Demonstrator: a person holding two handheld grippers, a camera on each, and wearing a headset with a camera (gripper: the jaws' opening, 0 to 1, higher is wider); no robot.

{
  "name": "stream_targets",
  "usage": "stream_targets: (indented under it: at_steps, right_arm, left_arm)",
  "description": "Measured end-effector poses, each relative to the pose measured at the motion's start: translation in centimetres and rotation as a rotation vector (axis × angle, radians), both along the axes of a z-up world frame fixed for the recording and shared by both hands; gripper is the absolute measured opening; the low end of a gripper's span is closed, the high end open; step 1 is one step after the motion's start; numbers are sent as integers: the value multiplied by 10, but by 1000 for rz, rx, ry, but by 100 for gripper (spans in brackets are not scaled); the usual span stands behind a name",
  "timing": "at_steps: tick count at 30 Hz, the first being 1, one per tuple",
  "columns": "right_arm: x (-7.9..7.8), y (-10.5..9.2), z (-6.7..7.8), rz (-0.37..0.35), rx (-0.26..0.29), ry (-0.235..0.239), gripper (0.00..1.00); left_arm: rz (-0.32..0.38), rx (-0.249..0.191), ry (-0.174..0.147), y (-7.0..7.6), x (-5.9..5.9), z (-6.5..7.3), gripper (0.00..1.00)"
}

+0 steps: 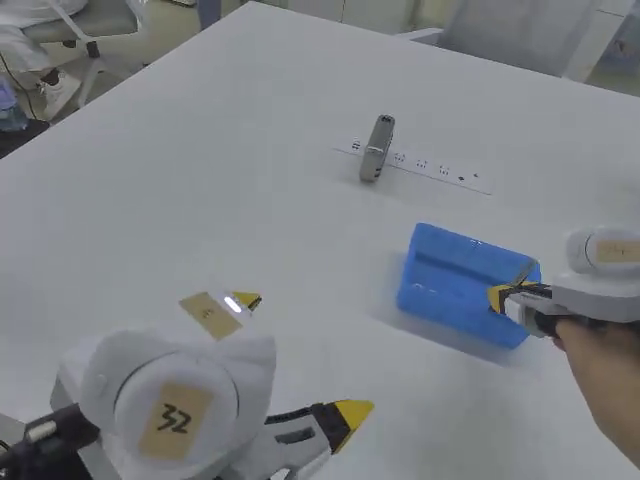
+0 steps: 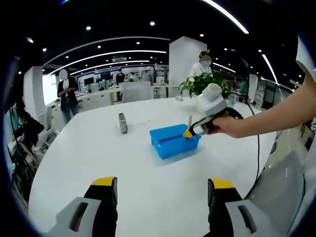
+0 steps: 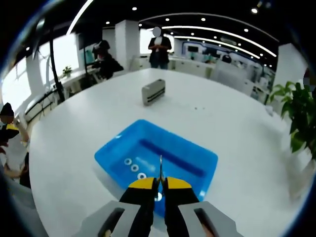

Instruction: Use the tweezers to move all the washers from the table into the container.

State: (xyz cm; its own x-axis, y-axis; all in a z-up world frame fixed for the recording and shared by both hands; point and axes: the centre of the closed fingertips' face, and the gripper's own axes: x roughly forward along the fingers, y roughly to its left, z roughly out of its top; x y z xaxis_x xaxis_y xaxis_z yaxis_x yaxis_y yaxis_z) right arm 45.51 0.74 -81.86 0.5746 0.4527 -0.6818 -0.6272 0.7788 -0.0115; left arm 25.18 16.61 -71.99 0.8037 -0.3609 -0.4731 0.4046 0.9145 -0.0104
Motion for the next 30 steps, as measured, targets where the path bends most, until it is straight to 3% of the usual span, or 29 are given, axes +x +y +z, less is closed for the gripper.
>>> stream_targets:
  at_steps: [4,7,11,13,16,20,22,26,29,30]
  right_arm:
    - [-2,-1,-2,-10,5,16,3]
    - [-2,-2,-2,-23,21,23,3]
    - [-4,-2,-4,-29,34,35,4]
    - [-3,-4,0,-36,46,25,4]
    - [-2,-1,13,-41,69,-3,3]
    - [-8,6,44,8,119,-56,3]
    - [-17,11,63,46,135,-94,2]
    - [-44,21,91,133,145,-148,2]
    - [-69,31,106,211,160,-160,3]
    - [-79,34,107,240,166,-141,3]
  left_arm:
    - [-22,-20,-20,-5,3,12,65]
    - [-60,-66,-23,-14,3,24,57]
    - [-101,-102,-58,-24,6,43,42]
    - [-126,-104,-60,-27,8,49,33]
    - [-163,-108,-62,-33,12,59,24]
    - [-230,-158,-105,-46,22,80,18]
    - [-275,-144,-133,-51,27,88,14]
    - [-354,-113,-150,-62,35,93,12]
    - [-457,-115,-139,-76,34,91,13]
    - [-449,-118,-141,-76,36,91,14]
